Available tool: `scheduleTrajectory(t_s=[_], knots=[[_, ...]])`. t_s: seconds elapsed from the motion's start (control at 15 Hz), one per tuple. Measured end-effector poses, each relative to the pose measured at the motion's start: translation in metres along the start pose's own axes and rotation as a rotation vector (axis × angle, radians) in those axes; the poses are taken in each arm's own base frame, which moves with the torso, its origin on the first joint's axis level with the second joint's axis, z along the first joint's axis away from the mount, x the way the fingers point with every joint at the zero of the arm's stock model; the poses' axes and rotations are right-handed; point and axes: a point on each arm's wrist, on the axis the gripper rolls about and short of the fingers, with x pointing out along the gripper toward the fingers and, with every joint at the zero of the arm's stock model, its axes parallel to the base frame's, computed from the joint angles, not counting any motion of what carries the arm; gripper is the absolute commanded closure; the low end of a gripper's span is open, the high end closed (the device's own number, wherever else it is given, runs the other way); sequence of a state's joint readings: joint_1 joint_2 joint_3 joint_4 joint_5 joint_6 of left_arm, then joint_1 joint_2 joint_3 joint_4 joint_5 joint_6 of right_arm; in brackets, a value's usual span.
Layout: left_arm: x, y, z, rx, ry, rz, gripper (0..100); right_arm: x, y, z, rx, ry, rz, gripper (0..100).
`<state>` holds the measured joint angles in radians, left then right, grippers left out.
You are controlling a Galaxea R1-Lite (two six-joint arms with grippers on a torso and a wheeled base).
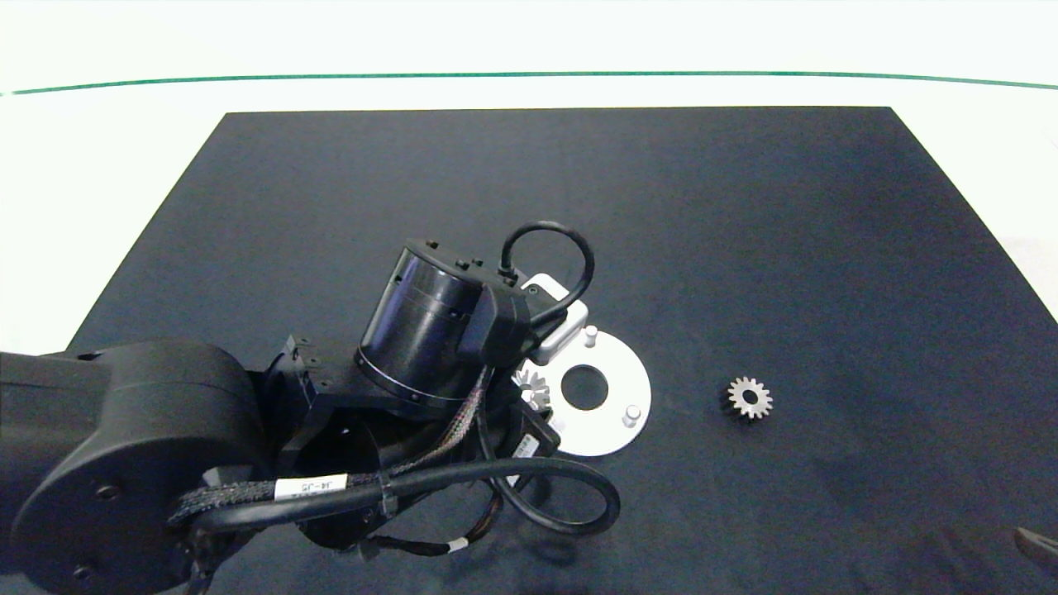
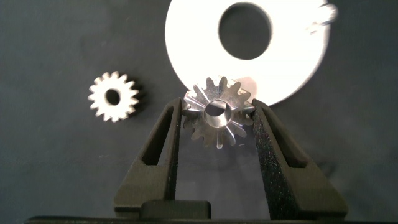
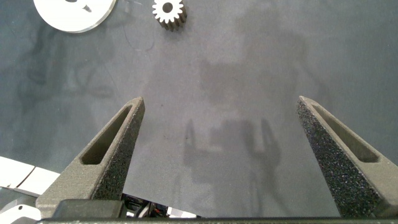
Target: Install three planetary gears onto the carrier pins
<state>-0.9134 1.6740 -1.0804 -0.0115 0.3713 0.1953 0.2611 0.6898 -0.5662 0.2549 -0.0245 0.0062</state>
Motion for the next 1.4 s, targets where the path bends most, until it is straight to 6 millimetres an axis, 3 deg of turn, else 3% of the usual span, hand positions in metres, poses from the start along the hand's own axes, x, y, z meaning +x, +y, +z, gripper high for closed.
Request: scheduleTrajectory(t_s=[1.4], knots=[[0.016, -0.006, -0.001, 0.004, 0.018, -0.004, 100, -0.001, 0.0, 0.0, 0.0, -0.006, 0.001, 0]])
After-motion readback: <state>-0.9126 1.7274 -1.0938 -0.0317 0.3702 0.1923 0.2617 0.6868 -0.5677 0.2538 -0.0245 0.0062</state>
